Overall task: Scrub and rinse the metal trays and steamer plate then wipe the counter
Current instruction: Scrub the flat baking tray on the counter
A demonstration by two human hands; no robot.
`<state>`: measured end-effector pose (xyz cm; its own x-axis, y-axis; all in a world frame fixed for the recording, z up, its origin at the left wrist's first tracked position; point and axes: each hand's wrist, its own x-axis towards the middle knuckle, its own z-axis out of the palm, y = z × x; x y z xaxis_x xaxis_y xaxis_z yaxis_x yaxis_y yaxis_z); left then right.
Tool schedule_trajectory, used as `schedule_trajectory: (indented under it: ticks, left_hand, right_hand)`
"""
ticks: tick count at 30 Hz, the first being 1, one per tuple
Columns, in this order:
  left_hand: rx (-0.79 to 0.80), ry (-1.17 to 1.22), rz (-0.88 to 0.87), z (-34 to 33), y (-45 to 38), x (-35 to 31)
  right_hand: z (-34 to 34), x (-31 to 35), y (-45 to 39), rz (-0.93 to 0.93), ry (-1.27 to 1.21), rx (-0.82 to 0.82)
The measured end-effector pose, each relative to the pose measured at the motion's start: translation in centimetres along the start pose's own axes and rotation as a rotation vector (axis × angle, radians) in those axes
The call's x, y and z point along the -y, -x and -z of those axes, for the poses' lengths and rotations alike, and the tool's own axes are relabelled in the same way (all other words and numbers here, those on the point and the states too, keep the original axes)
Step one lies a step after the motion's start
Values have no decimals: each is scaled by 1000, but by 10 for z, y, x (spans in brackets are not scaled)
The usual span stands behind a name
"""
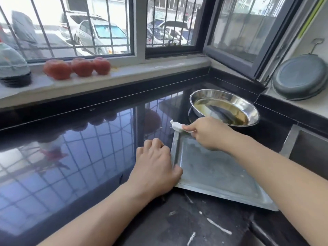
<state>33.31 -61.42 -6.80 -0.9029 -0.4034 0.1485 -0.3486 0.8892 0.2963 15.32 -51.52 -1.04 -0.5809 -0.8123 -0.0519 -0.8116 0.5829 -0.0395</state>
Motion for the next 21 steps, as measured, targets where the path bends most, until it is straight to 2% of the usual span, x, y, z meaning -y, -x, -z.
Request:
schedule_trajectory:
  ticks: [5,9,11,17,21]
  left_hand:
    - [-16,36,1,-3,2,0]
    - [19,-6,32,2,2,-4]
    - [16,-3,38,3,3,-4]
    - [26,13,8,3,2,-3]
    - [178,183,12,17,-2,8]
  right_hand:
    - [-9,24,64,116,-118,98]
    - [-12,-1,24,-50,-92,-22]
    - [-16,-7,9,-89,-153,-27]
    - [-21,18,90,145,-142,19]
    - [-12,16,90,127,-155,20]
